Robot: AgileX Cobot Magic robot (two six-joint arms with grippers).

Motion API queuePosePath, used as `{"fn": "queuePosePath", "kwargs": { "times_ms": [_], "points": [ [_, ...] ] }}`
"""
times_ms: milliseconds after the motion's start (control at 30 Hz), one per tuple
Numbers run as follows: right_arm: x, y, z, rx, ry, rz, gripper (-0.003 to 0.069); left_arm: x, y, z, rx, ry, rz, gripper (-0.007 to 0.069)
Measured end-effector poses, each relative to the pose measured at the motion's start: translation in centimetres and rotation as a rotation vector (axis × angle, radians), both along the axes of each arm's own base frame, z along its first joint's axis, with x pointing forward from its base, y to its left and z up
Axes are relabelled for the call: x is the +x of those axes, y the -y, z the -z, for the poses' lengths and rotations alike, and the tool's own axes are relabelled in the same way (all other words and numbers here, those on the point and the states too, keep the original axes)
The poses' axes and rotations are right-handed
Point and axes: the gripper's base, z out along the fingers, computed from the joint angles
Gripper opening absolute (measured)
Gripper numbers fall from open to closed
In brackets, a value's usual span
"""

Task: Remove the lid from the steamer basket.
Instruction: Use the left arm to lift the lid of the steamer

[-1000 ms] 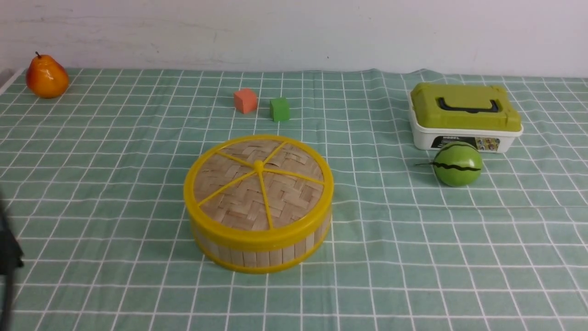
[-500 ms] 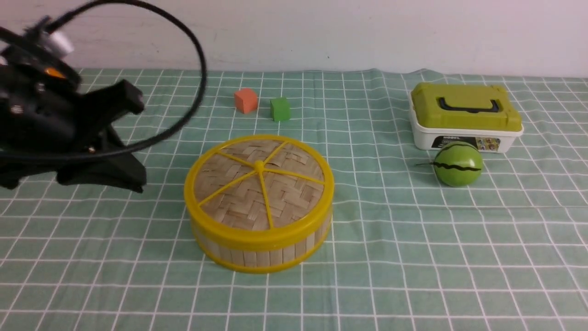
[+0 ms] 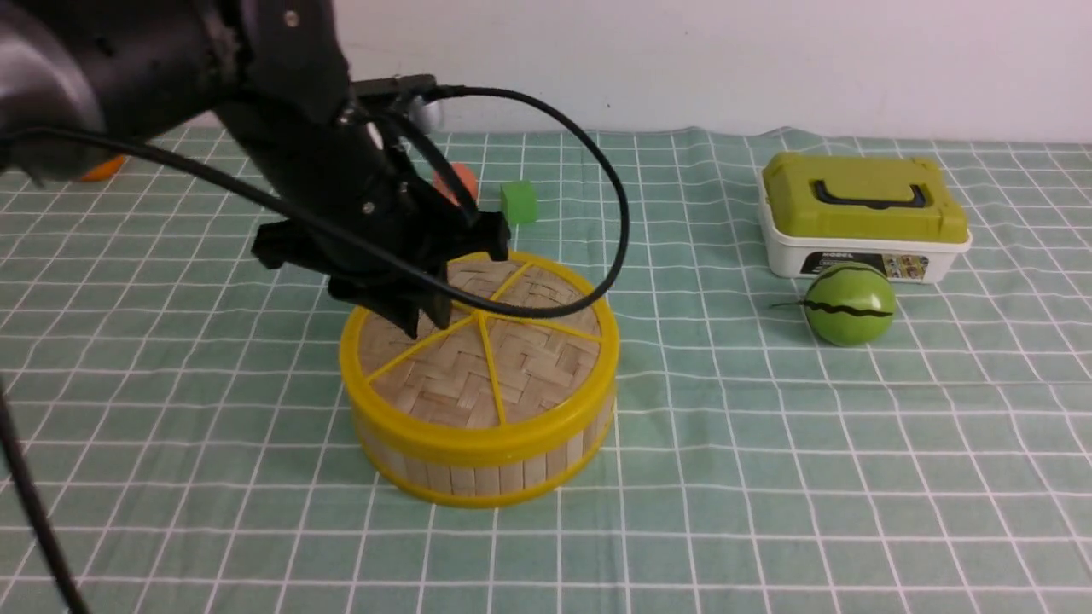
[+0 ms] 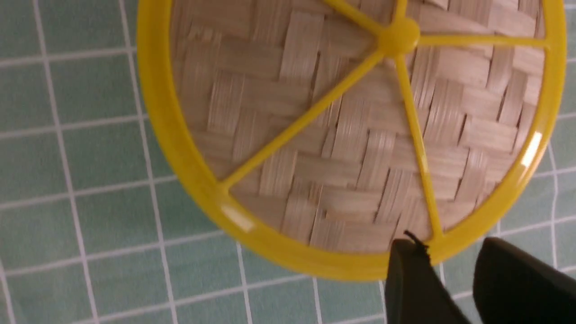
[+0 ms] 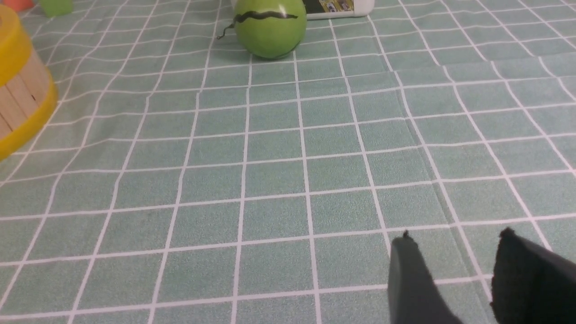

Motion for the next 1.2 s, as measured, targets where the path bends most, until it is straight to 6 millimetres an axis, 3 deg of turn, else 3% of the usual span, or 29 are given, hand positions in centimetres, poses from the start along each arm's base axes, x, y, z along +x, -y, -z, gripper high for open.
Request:
{"fn": "queuePosePath", "kwargs": {
  "times_ms": [33, 200, 433, 700, 933, 1200],
  "points": [
    [0.0, 0.0, 0.0, 0.0, 0.0, 0.0, 0.0241, 1.0, 0.7, 0.4, 0.017, 0.012, 0.012, 0.0274],
    [0.0, 0.0, 0.0, 0.0, 0.0, 0.0, 0.0241, 3.4, 1.9, 1.3, 0.04, 0.039, 0.023, 0.036],
    [0.0, 0.0, 0.0, 0.0, 0.0, 0.0, 0.0241, 5.8, 2.6, 3.5, 0.118, 0.056, 0.098, 0.0369],
    [0.0, 0.0, 0.0, 0.0, 0.0, 0.0, 0.0241, 6.8, 2.9, 5.8, 0.161, 0.039, 0.125, 0.0372],
    [0.0, 0.0, 0.0, 0.0, 0.0, 0.0, 0.0241, 7.1, 3.0, 6.2, 0.164, 0.044, 0.126, 0.0356],
    [0.0, 0.0, 0.0, 0.0, 0.0, 0.0, 0.0241, 7.1, 3.0, 6.1, 0.161, 0.046, 0.126, 0.0224]
  ]
}}
